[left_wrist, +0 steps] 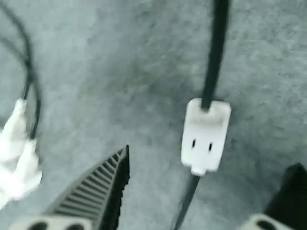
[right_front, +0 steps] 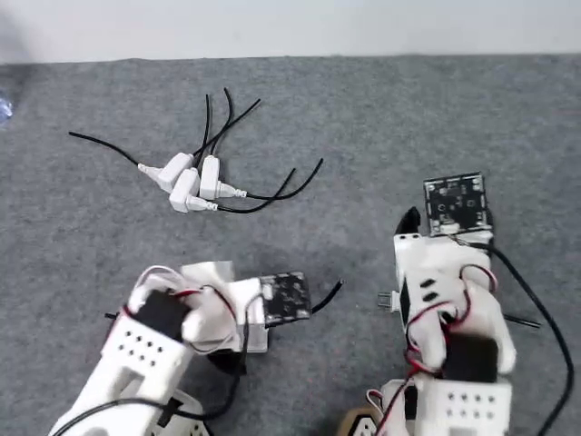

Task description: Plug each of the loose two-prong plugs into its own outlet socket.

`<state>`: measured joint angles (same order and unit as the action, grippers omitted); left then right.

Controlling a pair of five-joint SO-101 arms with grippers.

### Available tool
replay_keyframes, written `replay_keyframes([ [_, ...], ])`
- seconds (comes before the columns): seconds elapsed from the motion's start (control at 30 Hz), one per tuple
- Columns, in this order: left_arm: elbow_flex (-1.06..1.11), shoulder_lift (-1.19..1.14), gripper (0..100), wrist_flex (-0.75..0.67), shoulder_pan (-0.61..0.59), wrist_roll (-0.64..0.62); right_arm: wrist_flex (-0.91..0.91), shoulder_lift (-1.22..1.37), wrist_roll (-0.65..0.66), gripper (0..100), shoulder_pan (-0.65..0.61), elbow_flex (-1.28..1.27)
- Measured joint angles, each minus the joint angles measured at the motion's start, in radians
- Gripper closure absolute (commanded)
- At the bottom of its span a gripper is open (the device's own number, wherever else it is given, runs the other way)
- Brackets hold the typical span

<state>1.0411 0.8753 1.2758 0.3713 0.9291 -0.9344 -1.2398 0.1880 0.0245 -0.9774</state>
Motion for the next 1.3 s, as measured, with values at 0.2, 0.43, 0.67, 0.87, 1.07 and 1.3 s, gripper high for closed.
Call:
replay_keyframes([
  [0.2, 0.106, -0.098, 54, -0.196, 0.055, 0.038, 0.023, 0.048, -0.005, 70.4, 0.006, -0.015],
  [0.43, 0.115, -0.370, 55, -0.367, 0.078, 0.060, 0.023, 0.048, -0.008, 70.4, 0.003, -0.049],
  [0.67, 0.003, -0.588, 95, -0.350, 0.077, 0.063, 0.075, 0.049, -0.008, 70.4, 0.003, -0.103],
  [0.87, 0.000, -0.594, 99, -0.321, 0.087, 0.101, 0.126, 0.049, -0.008, 70.4, 0.003, -0.143],
  [1.07, -0.063, -0.535, 99, -0.328, -0.031, 0.115, 0.160, 0.049, -0.008, 70.4, 0.003, -0.189],
  [1.3, -0.457, -0.319, 99, -0.075, -0.265, 0.100, 0.224, 0.049, -0.008, 70.4, -0.006, -0.241],
])
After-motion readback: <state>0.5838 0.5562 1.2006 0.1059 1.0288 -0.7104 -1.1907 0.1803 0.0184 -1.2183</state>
